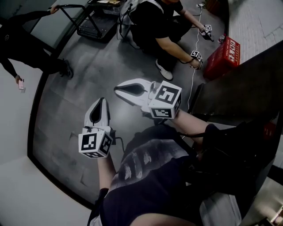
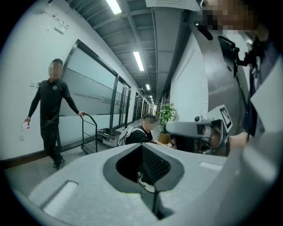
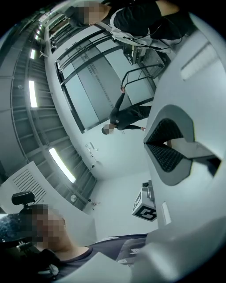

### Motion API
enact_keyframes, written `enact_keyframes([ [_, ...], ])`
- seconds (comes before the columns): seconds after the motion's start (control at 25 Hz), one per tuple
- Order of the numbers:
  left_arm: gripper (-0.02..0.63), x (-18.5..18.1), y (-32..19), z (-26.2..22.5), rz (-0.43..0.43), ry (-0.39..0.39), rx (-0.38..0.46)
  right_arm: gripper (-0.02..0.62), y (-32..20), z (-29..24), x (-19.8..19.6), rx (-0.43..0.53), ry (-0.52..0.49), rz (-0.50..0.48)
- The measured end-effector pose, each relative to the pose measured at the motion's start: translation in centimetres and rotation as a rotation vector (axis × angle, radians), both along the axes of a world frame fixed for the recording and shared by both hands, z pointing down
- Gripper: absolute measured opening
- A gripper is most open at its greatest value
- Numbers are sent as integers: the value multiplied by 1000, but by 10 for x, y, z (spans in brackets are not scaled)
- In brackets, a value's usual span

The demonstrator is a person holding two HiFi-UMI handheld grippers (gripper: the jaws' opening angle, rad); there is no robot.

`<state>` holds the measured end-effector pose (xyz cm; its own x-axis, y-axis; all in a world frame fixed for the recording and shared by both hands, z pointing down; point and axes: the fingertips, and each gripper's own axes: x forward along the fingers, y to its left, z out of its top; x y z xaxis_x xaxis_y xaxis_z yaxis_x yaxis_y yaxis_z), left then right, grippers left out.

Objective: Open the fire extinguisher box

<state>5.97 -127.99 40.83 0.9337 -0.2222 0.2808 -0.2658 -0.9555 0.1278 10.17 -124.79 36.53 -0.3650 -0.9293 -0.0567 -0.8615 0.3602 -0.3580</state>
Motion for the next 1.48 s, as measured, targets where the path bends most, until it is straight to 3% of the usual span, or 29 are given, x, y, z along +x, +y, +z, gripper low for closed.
enact_keyframes([
  [0.32, 2, 6, -10, 9, -31, 2, -42, 2, -13, 14, 5, -52, 2, -30],
  [0.6, 2, -35, 35, -1, -102, 19, -68, 2, 28, 16, -33, -99, -24, -102],
  [0.88, 2, 53, -61, 19, -7, 7, -60, 2, -64, 36, 53, -92, -36, -22],
  [1.16, 2, -15, 1, 19, -55, -37, -74, 2, -6, 31, -9, -106, -99, -91],
  [1.48, 2, -16, 5, 21, -58, -68, -86, 2, -1, 31, 1, -117, -218, -108],
])
